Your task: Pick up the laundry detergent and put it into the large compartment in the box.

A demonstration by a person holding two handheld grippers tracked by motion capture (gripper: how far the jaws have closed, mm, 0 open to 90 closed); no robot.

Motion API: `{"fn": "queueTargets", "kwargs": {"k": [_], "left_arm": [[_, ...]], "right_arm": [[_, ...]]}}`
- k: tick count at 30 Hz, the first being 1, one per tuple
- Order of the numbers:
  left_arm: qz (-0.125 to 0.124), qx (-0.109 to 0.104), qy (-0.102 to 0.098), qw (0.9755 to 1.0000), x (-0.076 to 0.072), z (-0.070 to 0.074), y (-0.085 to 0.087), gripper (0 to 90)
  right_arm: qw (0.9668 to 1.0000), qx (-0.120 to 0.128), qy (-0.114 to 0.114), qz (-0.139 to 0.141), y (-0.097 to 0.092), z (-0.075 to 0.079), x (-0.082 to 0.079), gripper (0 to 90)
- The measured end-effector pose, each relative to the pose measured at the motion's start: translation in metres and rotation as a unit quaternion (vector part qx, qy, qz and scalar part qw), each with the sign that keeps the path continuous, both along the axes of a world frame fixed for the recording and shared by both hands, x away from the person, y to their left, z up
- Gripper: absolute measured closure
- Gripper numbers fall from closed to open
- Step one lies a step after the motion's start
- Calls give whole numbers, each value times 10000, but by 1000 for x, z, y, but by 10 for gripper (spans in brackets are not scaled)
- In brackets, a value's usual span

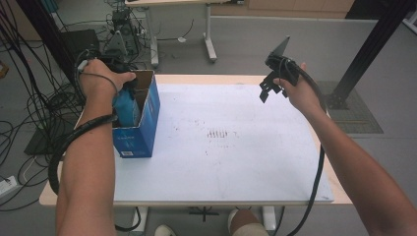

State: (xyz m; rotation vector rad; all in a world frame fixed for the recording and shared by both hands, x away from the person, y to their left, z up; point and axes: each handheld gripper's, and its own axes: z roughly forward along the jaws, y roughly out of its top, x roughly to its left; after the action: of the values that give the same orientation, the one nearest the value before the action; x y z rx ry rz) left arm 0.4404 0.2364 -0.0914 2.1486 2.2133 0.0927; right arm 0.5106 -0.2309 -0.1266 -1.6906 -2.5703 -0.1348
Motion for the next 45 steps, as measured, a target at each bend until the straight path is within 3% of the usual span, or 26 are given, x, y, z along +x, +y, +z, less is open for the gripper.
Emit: {"fn": "queueTargets", "kwargs": {"k": [14, 45], "left_arm": [[-70, 72, 41, 9999, 1, -19, -3, 378], [-206, 21, 241, 9995, 4, -61, 0, 377]], "right_arm": [[10000, 9, 39, -52, -6, -4, 0, 94], [9999, -10, 94, -81, -6, -12, 2, 94]]}}
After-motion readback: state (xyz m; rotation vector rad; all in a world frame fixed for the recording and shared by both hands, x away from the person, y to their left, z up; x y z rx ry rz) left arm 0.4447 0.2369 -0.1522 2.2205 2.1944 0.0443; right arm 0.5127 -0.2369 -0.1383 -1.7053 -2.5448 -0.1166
